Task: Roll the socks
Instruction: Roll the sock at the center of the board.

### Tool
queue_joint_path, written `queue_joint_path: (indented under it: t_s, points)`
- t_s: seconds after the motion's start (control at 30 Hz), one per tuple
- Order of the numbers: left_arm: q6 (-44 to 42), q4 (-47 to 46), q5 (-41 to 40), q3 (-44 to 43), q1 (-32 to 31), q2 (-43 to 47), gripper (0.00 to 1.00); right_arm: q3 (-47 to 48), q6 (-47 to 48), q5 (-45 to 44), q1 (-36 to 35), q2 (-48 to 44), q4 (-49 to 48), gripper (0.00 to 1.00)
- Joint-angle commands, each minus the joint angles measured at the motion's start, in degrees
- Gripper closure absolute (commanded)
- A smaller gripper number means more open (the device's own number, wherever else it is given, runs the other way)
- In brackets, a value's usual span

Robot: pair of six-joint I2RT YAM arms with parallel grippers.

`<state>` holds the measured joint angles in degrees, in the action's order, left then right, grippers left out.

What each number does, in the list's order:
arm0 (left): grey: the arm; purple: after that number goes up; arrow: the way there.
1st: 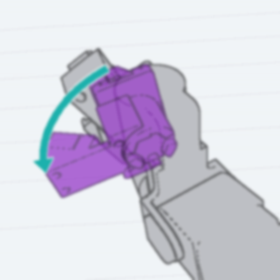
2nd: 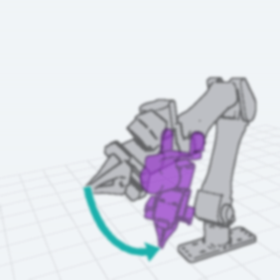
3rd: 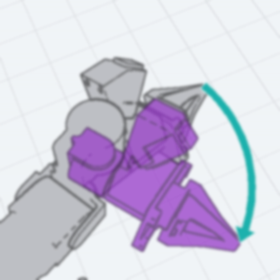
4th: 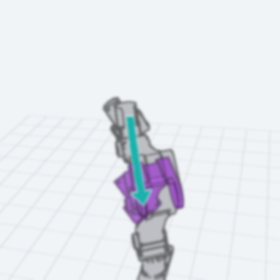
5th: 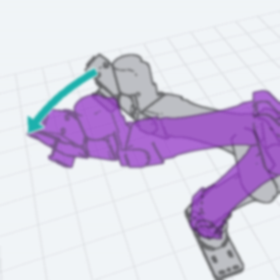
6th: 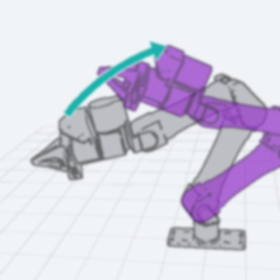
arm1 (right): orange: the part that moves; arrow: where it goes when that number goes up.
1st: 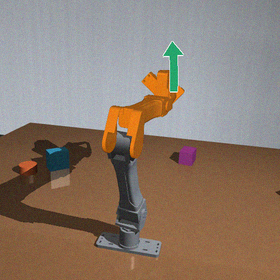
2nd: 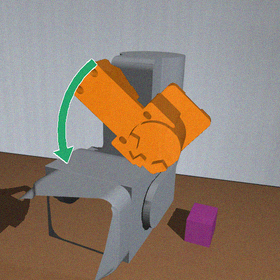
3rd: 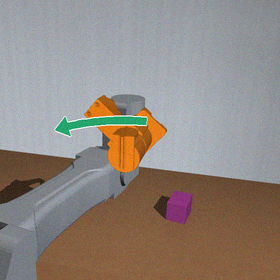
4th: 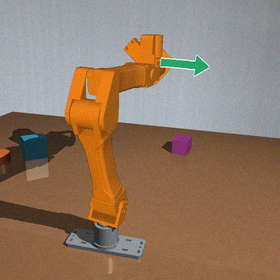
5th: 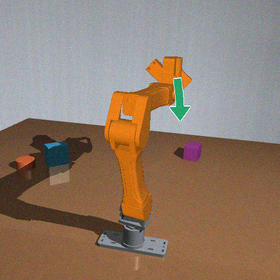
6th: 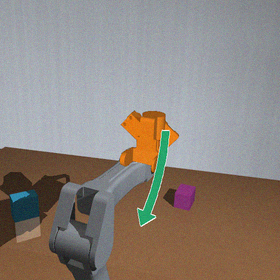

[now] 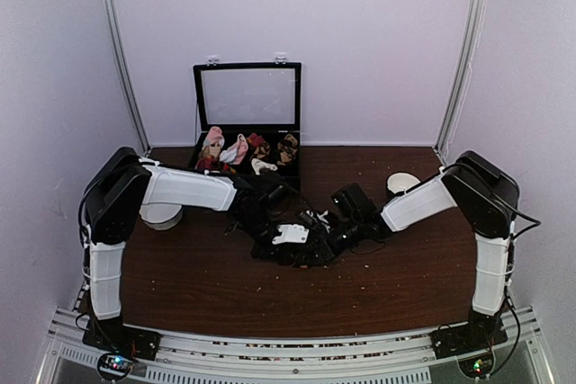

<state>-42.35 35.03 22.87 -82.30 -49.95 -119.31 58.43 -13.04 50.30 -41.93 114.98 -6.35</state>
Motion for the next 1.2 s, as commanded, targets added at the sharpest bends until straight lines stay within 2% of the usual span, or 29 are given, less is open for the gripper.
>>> queue_joint_path:
  t_s: [0.0,0.13,0.2,0.23,0.27,0.53,0.67,0.77,0.83,0.87,0.9,0.93,1.03,1.07,1.17]
  points:
    - [10.03,6.97,7.0,-2.22,1.14,-4.38,1.0,-5.78,1.17,-10.06,-0.08,-2.31,1.52,0.6]
    - [15.95,9.72,10.63,-3.48,3.26,-7.97,1.0,-8.63,3.97,-14.34,-0.51,-6.35,1.98,0.5]
    - [17.94,11.04,12.4,-4.02,4.56,-9.29,1.0,-10.47,5.4,-16.39,-0.75,-8.91,2.44,0.41]
    - [18.94,11.11,12.95,-3.94,5.25,-9.48,1.0,-11.28,6.18,-17.36,-0.82,-10.35,2.85,0.1]
    - [19.34,11.2,13.59,-3.68,5.65,-9.57,1.0,-12.36,7.04,-18.36,-0.97,-11.76,3.19,0.01]
    - [19.31,11.62,11.84,-3.0,6.19,-9.77,1.0,-19.52,10.09,-26.51,-2.4,-21.52,5.44,0.0]
    - [19.95,13.74,11.82,-5.01,6.27,-11.37,1.0,-22.86,11.38,-35.54,-5.88,-27.17,5.13,0.0]
    - [19.86,16.36,12.63,-6.49,6.27,-12.72,1.0,-22.18,14.28,-52.23,-13.26,-32.24,6.25,0.0]
    - [19.72,18.49,13.82,-7.72,6.34,-13.69,1.0,-22.68,17.19,-69.74,-21.8,-34.14,3.99,0.0]
    - [19.6,19.39,14.15,-8.28,6.36,-14.17,1.0,-22.9,20.14,-76.49,-24.55,-34.36,2.6,0.0]
    - [19.81,19.61,13.88,-8.58,6.36,-14.47,1.0,-22.78,20.9,-87.1,-26.37,-34.13,0.79,0.0]
    - [20.3,19.68,13.71,-8.84,6.43,-14.86,1.0,-22.74,21.02,-92.51,-27.13,-33.93,-0.49,0.0]
    - [22.11,21.66,15.97,-11.54,7.03,-17.25,1.0,-23.46,17.33,-99.21,-26.87,-31.68,-5.22,0.0]
    - [22.66,22.9,17.35,-12.95,7.4,-18.42,1.0,-21.89,13.63,-98.71,-26.74,-30.28,-1.55,0.0]
    - [23.22,27.92,21.48,-18.0,8.25,-22.07,1.0,-21.1,9.16,-84.07,-25.17,-28.42,3.04,0.0]
